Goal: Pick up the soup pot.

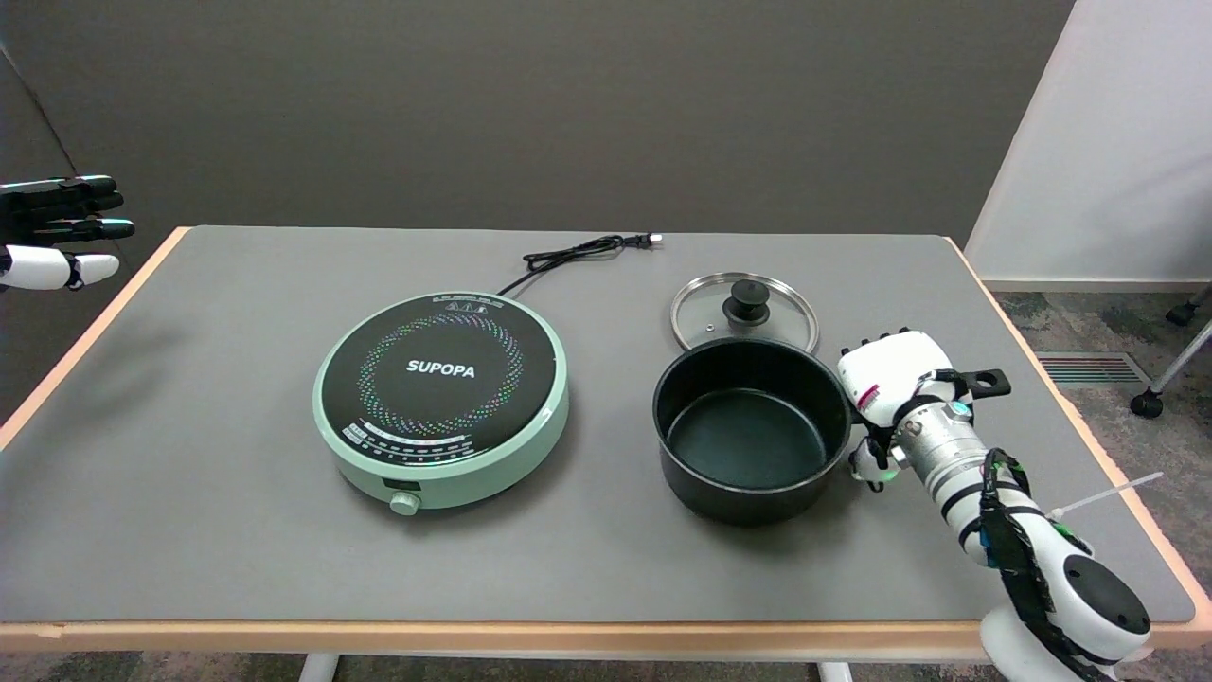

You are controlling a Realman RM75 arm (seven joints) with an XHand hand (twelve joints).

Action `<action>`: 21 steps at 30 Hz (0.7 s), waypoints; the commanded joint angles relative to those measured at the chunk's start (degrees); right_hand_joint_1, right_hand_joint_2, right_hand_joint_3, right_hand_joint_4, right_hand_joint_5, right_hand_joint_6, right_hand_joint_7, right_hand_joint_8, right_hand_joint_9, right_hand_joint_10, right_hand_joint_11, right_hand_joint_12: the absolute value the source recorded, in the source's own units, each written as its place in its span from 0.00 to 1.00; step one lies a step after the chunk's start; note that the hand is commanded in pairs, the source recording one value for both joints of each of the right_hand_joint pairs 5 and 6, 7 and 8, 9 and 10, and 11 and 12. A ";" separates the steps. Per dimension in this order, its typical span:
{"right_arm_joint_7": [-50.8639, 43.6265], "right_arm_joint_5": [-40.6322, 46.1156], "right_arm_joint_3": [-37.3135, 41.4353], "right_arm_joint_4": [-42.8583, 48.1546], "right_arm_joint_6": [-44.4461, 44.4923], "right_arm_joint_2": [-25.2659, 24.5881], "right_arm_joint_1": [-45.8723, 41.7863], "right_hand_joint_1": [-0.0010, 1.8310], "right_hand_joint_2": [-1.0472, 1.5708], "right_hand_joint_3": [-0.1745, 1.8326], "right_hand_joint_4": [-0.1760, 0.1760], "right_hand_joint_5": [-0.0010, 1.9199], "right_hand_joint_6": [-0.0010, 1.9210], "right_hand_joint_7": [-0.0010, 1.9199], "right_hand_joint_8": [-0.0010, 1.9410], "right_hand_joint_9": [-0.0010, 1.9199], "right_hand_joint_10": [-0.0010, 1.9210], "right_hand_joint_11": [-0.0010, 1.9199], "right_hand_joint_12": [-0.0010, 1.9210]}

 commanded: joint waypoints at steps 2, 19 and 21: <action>0.04 -2.15 -0.64 0.67 0.00 0.30 1.23 0.64 0.49 0.43 0.34 0.89 0.89 0.89 0.88 0.89 0.89 0.89 0.89; 3.28 -1.67 -1.04 -0.97 0.32 0.22 4.49 0.57 0.65 0.39 0.26 0.86 0.86 0.86 0.85 0.86 0.86 0.86 0.86; 6.28 -1.67 -0.89 -1.75 0.39 0.29 4.89 0.51 0.69 0.51 0.24 0.86 0.86 0.86 0.85 0.86 0.86 0.86 0.86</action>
